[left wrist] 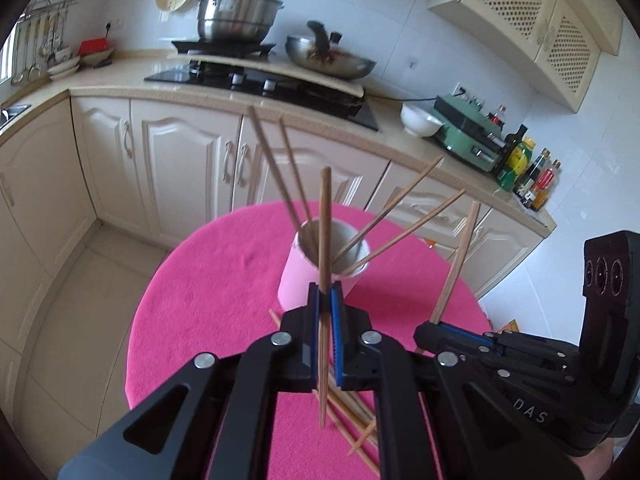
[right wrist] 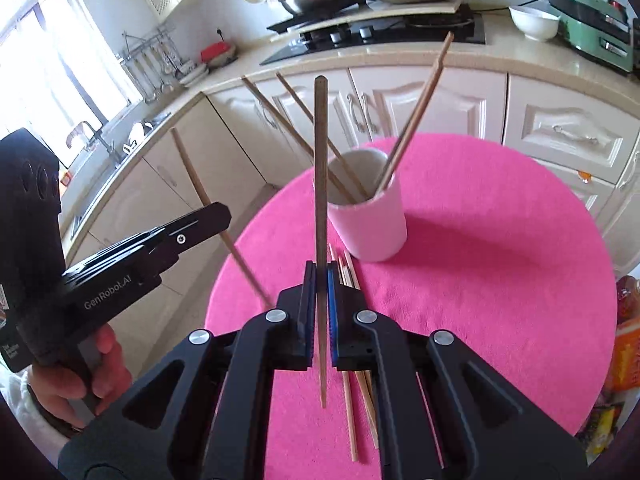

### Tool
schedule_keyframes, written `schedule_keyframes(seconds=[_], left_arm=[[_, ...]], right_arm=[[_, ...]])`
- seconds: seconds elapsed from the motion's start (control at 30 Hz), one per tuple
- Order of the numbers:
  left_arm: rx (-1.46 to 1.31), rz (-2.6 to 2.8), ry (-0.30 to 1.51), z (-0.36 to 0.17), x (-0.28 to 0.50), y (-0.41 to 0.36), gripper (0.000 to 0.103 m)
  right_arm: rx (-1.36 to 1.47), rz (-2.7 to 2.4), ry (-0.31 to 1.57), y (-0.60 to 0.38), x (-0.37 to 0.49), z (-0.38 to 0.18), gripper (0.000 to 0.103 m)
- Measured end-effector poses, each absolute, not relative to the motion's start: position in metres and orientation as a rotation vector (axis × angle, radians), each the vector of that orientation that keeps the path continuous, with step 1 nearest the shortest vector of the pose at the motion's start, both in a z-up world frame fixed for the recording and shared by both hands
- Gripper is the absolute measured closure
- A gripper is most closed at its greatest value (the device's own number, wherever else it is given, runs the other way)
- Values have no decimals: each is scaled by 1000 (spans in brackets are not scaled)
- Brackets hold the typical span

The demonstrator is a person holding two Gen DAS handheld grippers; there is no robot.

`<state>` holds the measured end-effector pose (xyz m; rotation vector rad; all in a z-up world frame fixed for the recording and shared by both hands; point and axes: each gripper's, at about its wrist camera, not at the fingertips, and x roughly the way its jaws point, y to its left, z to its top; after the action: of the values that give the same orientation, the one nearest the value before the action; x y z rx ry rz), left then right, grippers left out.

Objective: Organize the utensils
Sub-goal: 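Lift the chopstick with the right gripper and lower it into the pink cup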

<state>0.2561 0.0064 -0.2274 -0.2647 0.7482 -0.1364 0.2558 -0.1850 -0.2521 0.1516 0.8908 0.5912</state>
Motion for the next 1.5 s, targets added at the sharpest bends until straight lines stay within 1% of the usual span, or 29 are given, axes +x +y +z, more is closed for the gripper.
schedule_keyframes(seconds=[0.4,0.73,1.07,1.13,1.23,1.5], left_arm=[[-303,-196,573,-185,271,6,97],[-374,-184,450,-167,293,16,97],[-333,-137,406,-157,313,15,97],[-323,-126,402,-156,314,14,97],[-332,-118,385,-152,314,18,97],[-319,-109,332,-138,310,20,97]], right_arm=[[201,600,789,-193,270,-222,97],[216,576,673,-204,285,-193,97],[191,571,590,-201,302,-178,97],[224,582,565,-204,306,-171,97],[199,580,528,-203,312,-161,97],[180,558,491,-198,317,-163,97]])
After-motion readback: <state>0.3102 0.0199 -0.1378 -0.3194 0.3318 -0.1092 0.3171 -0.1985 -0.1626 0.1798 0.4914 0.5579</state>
